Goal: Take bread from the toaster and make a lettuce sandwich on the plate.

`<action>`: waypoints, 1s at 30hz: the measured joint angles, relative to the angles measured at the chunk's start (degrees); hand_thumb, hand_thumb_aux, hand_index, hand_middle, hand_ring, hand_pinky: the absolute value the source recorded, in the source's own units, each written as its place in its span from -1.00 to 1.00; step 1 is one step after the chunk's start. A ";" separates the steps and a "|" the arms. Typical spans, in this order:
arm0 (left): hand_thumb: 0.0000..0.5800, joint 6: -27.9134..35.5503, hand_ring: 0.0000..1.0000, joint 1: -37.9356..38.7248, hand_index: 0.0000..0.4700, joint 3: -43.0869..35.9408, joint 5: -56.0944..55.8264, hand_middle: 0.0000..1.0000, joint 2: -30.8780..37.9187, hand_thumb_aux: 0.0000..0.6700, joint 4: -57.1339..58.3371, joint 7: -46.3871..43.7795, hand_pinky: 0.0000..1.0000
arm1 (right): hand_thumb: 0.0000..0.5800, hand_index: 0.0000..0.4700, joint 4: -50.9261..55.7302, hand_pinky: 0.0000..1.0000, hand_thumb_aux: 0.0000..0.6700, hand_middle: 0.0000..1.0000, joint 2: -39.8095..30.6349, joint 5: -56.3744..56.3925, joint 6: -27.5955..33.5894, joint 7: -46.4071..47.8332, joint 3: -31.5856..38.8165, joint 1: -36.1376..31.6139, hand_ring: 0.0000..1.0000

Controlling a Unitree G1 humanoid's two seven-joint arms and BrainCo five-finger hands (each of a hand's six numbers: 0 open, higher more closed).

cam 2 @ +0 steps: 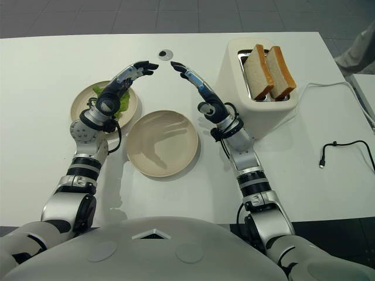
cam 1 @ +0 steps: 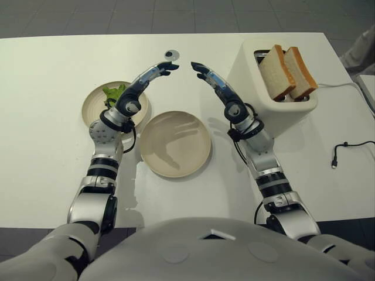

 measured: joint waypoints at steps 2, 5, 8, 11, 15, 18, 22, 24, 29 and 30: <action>-1.00 -0.66 -0.75 0.54 -1.00 -0.13 0.69 -0.75 1.29 -1.00 0.71 0.01 -0.75 | -1.00 -1.00 -2.02 -1.00 -1.00 -1.00 0.11 3.88 1.81 2.04 0.04 0.48 -1.00; -1.00 -1.25 -0.84 1.70 -1.00 -0.33 1.30 -0.84 2.25 -1.00 0.93 0.39 -0.84 | -1.00 -1.00 -4.55 -1.00 -1.00 -1.00 0.12 7.61 3.95 4.17 -0.03 0.91 -1.00; -1.00 0.32 -1.00 1.97 -1.00 -0.39 -2.97 -1.00 1.58 -1.00 -2.76 0.83 -1.00 | -1.00 -1.00 -7.17 -1.00 -1.00 -1.00 0.10 9.40 5.86 5.32 -0.10 1.50 -1.00; -1.00 2.39 -1.00 2.08 -1.00 -0.96 -5.25 -1.00 0.01 -1.00 -5.80 1.38 -1.00 | -1.00 -1.00 -15.36 -1.00 -1.00 -1.00 -0.75 12.35 8.61 6.57 -0.14 3.24 -1.00; -1.00 3.03 -1.00 2.02 -1.00 -1.39 -4.90 -1.00 -0.51 -1.00 -6.27 1.77 -1.00 | -1.00 -1.00 -30.69 -1.00 -1.00 -1.00 -6.22 12.43 10.41 8.67 -0.73 8.41 -1.00; -1.00 2.88 -1.00 1.81 -1.00 -1.02 -3.89 -1.00 -0.19 -1.00 -5.78 2.63 -1.00 | -1.00 -1.00 -37.36 -1.00 -1.00 -1.00 -12.55 11.48 11.00 11.61 -4.07 13.05 -1.00; -1.00 2.83 -1.00 1.09 -1.00 0.35 -2.43 -1.00 -0.06 -1.00 -5.69 5.12 -1.00 | -1.00 -1.00 -41.13 -1.00 -1.00 -1.00 -19.29 12.09 12.44 12.05 -14.57 15.49 -1.00; -1.00 2.82 -1.00 1.09 -1.00 0.60 -2.13 -1.00 0.07 -1.00 -6.02 5.71 -1.00 | -1.00 -1.00 -39.53 -1.00 -1.00 -1.00 -20.87 8.86 12.16 10.48 -20.23 15.18 -1.00; -1.00 2.21 -1.00 1.59 -1.00 0.63 -2.11 -1.00 0.54 -1.00 -6.89 6.18 -1.00 | -1.00 -1.00 -27.72 -1.00 -1.00 -1.00 -25.39 -3.90 10.87 4.52 -31.02 13.13 -1.00; -1.00 2.20 -1.00 1.81 -1.00 0.63 -2.11 -1.00 0.57 -1.00 -6.89 6.27 -1.00 | -1.00 -1.00 -26.22 -1.00 -1.00 -1.00 -25.92 -5.96 10.85 3.42 -31.59 12.93 -1.00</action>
